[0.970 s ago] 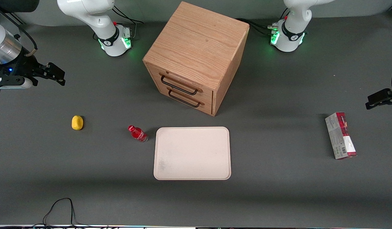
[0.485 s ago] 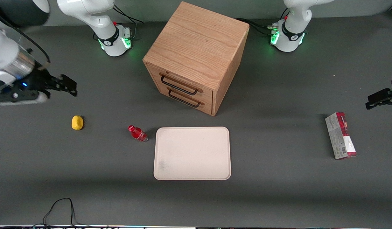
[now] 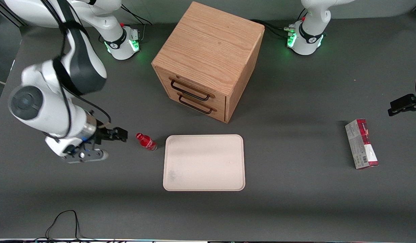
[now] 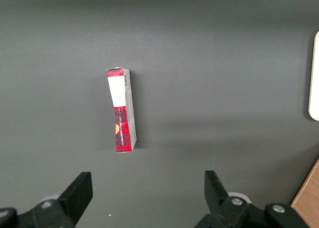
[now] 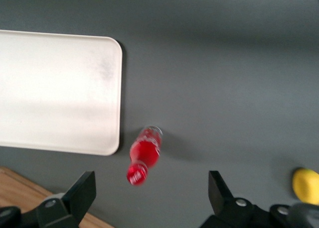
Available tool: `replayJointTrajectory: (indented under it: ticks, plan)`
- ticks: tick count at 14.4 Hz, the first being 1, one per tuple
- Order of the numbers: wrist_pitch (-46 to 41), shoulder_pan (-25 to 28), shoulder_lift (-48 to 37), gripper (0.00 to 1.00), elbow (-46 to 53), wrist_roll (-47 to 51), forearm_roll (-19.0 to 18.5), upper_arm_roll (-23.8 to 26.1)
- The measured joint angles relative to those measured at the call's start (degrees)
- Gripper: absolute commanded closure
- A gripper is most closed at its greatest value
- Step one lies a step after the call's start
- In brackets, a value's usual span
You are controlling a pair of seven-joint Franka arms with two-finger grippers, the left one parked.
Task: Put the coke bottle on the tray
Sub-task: 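Move the right gripper down over the red Coca-Cola bottle, then lower the open right gripper around the bottle and close it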
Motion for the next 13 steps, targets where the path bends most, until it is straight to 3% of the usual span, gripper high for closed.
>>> replayJointTrajectory:
  ticks: [4, 11, 13]
  plan:
    - [8.57, 0.22, 2.90, 0.00, -5.01, 3.28, 0.00, 1.03]
    - [14.35, 0.50, 1.55, 0.00, -15.52, 4.58, -0.02, 1.45]
    - [15.67, 0.48, 0.77, 0.08, -17.25, 4.60, -0.02, 1.45]
